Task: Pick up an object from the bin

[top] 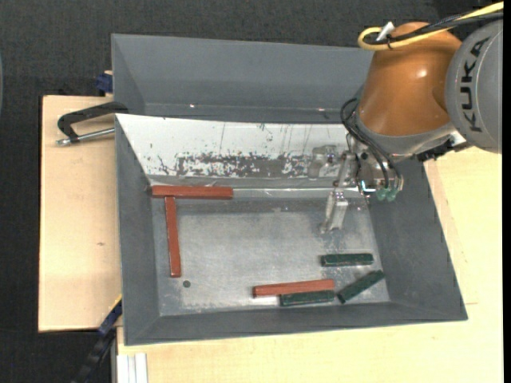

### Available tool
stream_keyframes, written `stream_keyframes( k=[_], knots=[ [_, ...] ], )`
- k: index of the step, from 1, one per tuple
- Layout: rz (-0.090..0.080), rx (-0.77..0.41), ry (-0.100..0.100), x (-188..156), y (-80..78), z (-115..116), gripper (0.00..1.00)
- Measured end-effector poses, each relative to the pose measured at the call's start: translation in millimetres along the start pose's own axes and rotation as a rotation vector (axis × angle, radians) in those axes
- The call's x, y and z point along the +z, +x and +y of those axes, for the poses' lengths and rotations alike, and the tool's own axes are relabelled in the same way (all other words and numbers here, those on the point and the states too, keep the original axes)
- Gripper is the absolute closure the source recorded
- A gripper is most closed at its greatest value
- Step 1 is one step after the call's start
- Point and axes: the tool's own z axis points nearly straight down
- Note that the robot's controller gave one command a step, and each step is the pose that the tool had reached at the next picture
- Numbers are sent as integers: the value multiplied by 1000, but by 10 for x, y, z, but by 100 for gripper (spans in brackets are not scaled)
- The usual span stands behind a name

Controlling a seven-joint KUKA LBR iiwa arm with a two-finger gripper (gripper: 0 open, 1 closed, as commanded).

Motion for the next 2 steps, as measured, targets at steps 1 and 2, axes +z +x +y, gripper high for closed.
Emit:
stream_keyframes(
  k=[1,2],
  knots=[
    [-9,0,0,-48,-16,-1,0],
    [-13,14,0,537,70,-128,0]
  ],
)
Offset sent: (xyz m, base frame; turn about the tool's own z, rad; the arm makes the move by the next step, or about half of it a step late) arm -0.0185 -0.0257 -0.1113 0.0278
